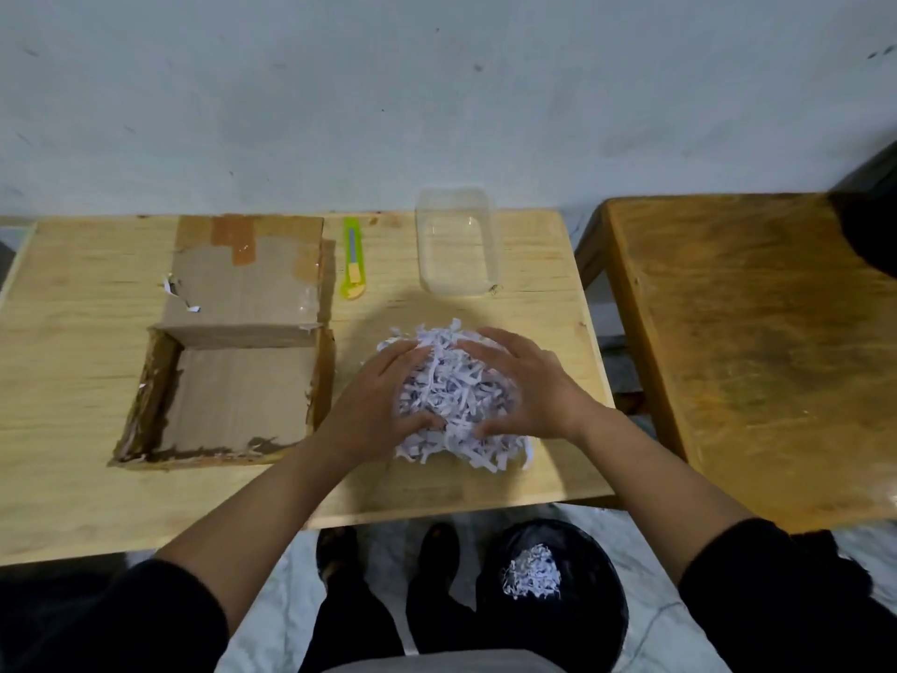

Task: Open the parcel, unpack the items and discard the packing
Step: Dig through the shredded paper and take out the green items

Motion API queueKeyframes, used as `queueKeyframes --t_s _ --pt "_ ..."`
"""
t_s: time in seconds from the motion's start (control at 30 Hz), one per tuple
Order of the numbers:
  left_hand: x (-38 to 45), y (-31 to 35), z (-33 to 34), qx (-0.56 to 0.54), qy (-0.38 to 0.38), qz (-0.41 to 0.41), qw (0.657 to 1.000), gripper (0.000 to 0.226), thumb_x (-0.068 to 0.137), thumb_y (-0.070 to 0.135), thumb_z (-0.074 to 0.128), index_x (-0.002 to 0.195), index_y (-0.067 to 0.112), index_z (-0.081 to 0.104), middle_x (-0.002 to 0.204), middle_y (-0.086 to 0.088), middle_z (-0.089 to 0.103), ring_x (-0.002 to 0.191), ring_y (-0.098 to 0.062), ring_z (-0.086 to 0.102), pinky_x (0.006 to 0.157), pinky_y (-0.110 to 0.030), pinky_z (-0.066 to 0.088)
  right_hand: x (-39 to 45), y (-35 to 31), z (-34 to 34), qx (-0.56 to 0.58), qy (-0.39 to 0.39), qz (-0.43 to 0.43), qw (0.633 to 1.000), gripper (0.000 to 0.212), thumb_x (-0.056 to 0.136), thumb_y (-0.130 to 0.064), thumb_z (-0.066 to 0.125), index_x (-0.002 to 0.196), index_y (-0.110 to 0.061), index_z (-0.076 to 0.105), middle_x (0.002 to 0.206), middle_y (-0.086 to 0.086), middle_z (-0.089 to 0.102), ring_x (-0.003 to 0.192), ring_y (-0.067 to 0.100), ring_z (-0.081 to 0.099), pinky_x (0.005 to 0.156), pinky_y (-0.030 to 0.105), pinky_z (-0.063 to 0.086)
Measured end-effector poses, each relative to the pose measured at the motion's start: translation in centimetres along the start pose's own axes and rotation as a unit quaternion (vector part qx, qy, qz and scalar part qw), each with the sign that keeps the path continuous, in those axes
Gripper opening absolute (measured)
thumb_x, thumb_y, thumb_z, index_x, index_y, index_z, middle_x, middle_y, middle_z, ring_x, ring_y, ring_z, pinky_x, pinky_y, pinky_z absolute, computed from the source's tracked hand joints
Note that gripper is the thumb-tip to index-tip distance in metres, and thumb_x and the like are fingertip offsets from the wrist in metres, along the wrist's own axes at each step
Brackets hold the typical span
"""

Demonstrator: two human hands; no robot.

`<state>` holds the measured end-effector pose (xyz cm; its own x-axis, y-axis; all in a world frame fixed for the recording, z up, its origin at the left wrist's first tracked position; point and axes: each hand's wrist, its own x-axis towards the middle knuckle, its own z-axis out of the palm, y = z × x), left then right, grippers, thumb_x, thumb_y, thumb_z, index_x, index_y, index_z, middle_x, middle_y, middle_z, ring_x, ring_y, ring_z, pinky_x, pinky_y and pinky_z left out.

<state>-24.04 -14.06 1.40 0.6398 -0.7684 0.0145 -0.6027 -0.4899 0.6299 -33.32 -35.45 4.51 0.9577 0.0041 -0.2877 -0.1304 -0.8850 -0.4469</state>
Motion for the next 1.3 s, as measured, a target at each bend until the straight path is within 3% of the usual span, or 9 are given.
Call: queueKeyframes --t_s 0.13,0.3,0.47,0.57,0.7,0.9,1.0,1.13,1.3 --pt "0.2 0.4 0.6 0.012 0.006 -0.010 1.000 0.077 0.070 0.031 0.078 0.136 0.013 0.042 0.140 -0.014 0.042 0.129 -0.028 0.038 0.106 -0.035 0.027 0.4 -1.0 1.4 0.045 0.070 -0.040 0.996 0.071 0.066 -0.068 0.055 0.132 -0.044 0.042 0.145 -0.001 0.039 0.134 0.020 0.034 0.105 0.048 0.034" --pt "1.4 0.1 0.6 0.006 0.035 -0.031 0.999 0.047 0.079 0.017 0.070 0.123 0.016 0.055 0.121 -0.010 0.057 0.113 -0.026 0.050 0.089 -0.025 0.034 1.7 -1.3 2.6 0.079 0.163 -0.012 0.983 0.042 0.072 -0.037 0.065 0.107 -0.013 0.068 0.112 0.015 0.065 0.100 0.037 0.060 0.084 0.044 0.050" --pt "2.9 -0.5 -0.8 -0.019 0.086 -0.064 0.994 0.042 0.075 0.007 0.071 0.115 0.017 0.061 0.114 -0.010 0.062 0.103 -0.023 0.057 0.086 -0.024 0.039 2.9 -1.1 1.4 0.067 0.215 0.045 0.973 0.027 0.078 -0.016 0.069 0.103 -0.005 0.067 0.104 0.016 0.066 0.096 0.035 0.060 0.079 0.036 0.047" --pt "3.3 -1.2 -0.9 -0.014 0.093 -0.097 0.991 0.042 0.077 0.008 0.070 0.117 0.015 0.060 0.117 -0.011 0.062 0.106 -0.025 0.057 0.088 -0.022 0.036 3.1 -0.7 0.5 0.078 0.264 0.063 0.959 0.020 0.079 -0.010 0.070 0.096 -0.001 0.068 0.092 0.021 0.067 0.085 0.038 0.063 0.074 0.044 0.053" --pt "2.6 -1.8 -0.7 -0.001 0.068 -0.085 0.994 0.047 0.079 0.026 0.067 0.124 0.016 0.055 0.123 -0.009 0.058 0.115 -0.023 0.052 0.094 -0.027 0.038 2.4 -0.8 -0.2 0.092 0.250 0.052 0.963 0.030 0.076 -0.008 0.062 0.106 -0.007 0.066 0.105 0.016 0.067 0.099 0.036 0.060 0.085 0.040 0.047" --pt "1.2 -0.2 -0.1 0.036 0.035 0.041 0.998 0.047 0.076 0.041 0.061 0.117 0.018 0.060 0.126 -0.011 0.056 0.116 -0.025 0.052 0.094 -0.037 0.044 1.5 -2.7 2.2 0.065 0.202 -0.054 0.976 0.044 0.069 -0.038 0.061 0.109 -0.021 0.065 0.117 0.005 0.064 0.109 0.026 0.058 0.090 0.039 0.044" --pt "0.5 -0.7 -0.1 0.039 0.014 0.030 0.999 0.035 0.075 0.019 0.065 0.109 0.014 0.063 0.116 -0.013 0.060 0.105 -0.030 0.058 0.085 -0.041 0.051 1.4 -2.0 3.7 0.023 0.203 -0.053 0.977 0.030 0.071 -0.037 0.064 0.093 -0.016 0.066 0.103 0.006 0.067 0.097 0.027 0.062 0.077 0.042 0.051" --pt "-0.3 -1.4 -1.0 0.009 0.034 -0.041 0.999 0.046 0.066 -0.018 0.056 0.106 0.004 0.064 0.111 -0.015 0.061 0.103 -0.032 0.058 0.085 -0.030 0.044 0.6 0.1 3.2 0.029 0.226 -0.040 0.973 0.016 0.077 -0.026 0.062 0.076 -0.010 0.059 0.079 0.007 0.062 0.076 0.026 0.055 0.064 0.041 0.049" --pt "-0.4 0.2 -1.4 -0.014 0.098 -0.031 0.995 0.046 0.067 0.008 0.056 0.113 0.010 0.060 0.114 -0.011 0.060 0.106 -0.020 0.054 0.086 -0.023 0.040 -0.1 -0.6 1.7 0.051 0.234 -0.025 0.971 0.023 0.069 -0.026 0.057 0.087 -0.012 0.060 0.091 0.005 0.061 0.085 0.024 0.056 0.071 0.040 0.048"
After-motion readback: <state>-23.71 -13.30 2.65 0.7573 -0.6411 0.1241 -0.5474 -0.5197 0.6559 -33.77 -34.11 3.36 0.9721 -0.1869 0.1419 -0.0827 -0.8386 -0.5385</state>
